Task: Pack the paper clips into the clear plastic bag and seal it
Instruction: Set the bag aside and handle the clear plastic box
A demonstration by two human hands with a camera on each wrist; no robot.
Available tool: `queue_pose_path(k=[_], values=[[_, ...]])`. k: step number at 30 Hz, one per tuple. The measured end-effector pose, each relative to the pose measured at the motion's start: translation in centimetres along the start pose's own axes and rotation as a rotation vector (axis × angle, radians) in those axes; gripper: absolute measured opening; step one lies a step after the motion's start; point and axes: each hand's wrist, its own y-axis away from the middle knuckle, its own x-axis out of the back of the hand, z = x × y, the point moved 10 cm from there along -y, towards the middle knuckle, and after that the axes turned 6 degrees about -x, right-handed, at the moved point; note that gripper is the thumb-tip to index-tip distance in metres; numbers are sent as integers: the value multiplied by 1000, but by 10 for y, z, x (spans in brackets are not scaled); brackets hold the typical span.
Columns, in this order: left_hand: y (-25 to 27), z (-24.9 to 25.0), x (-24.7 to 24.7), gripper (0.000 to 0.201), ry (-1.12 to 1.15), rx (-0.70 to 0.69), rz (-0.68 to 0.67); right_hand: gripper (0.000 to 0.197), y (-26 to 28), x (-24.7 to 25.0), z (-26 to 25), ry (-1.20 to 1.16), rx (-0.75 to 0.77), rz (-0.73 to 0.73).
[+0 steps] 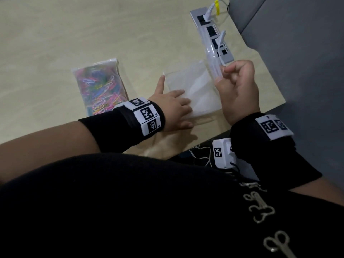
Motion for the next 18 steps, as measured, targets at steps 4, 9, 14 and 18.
queue_pose_path(k=[4, 9, 14, 18], values=[[-3, -4, 2, 65, 15, -10, 31, 33, 0, -2, 1, 14, 9, -14], [5, -15, 25, 61, 103, 38, 209, 35, 0, -5, 3, 13, 5, -30], [43, -68, 45, 35, 377, 357, 630, 31, 3, -18, 3, 51, 14, -85], [44, -74, 34, 41, 323, 380, 538, 31, 10, -37, 3, 136, 28, -176]])
